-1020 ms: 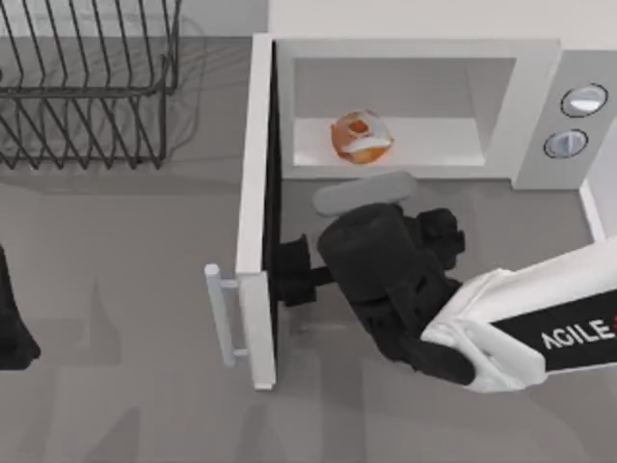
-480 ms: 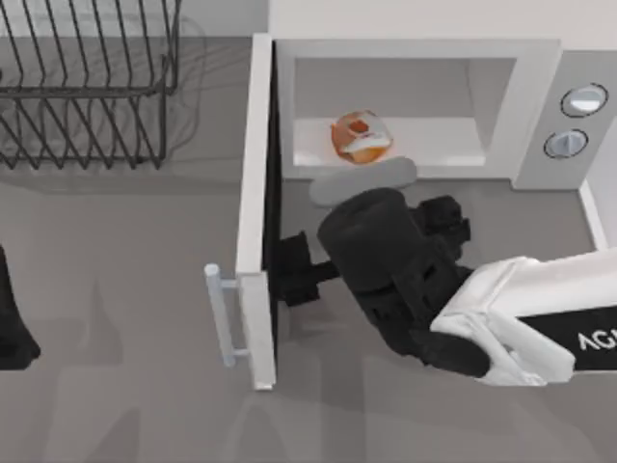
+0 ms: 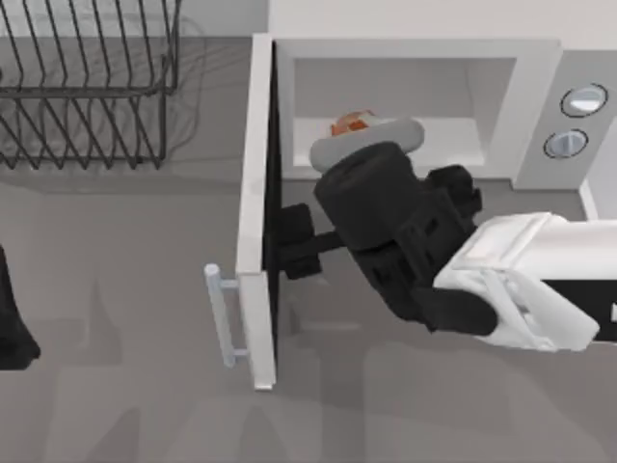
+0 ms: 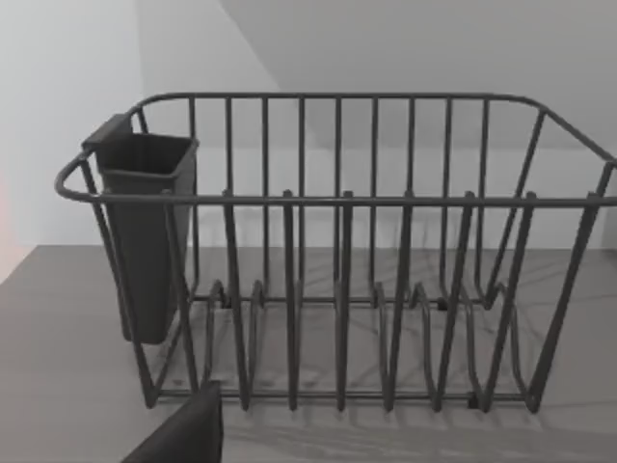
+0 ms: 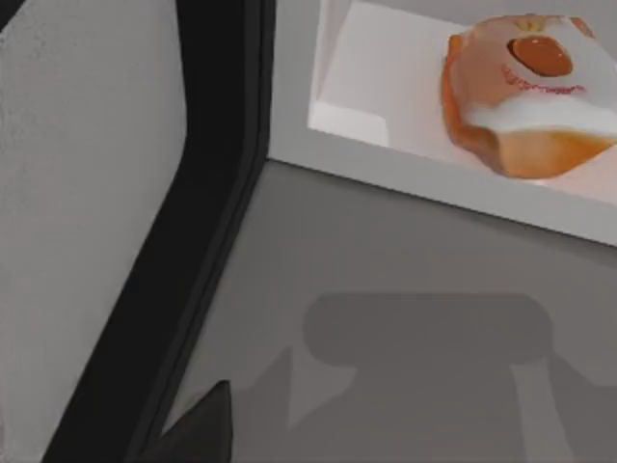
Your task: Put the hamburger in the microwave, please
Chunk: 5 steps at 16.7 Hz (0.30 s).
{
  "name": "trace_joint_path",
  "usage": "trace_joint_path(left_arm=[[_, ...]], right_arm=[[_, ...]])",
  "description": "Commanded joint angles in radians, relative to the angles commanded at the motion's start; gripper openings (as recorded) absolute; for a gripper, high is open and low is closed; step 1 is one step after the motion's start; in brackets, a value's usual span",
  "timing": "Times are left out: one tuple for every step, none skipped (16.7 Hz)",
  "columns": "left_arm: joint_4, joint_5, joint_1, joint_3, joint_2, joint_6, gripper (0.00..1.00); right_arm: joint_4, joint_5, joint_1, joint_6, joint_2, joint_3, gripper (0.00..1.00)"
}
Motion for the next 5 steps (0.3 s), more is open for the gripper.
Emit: trace_joint_path(left_arm=[[0.000, 0.000, 0.000, 0.000, 0.000, 0.000, 1.00], [0.000, 0.000, 0.000, 0.000, 0.000, 0.000, 1.00], [0.000, 0.000, 0.000, 0.000, 0.000, 0.000, 1.00], [0.000, 0.000, 0.000, 0.000, 0.000, 0.000, 1.00], [0.000, 0.000, 0.000, 0.000, 0.000, 0.000, 1.00]], right_arm=[[-0.023, 0.003, -0.009, 0.002, -0.005, 0.004, 1.00], [-0.042, 0.005, -0.017, 0.004, -0.008, 0.008, 1.00], [-0.054, 0.007, -0.022, 0.006, -0.010, 0.011, 1.00], [-0.059, 0.008, -0.024, 0.006, -0.010, 0.013, 1.00], [-0.059, 0.008, -0.024, 0.006, -0.010, 0.013, 1.00]])
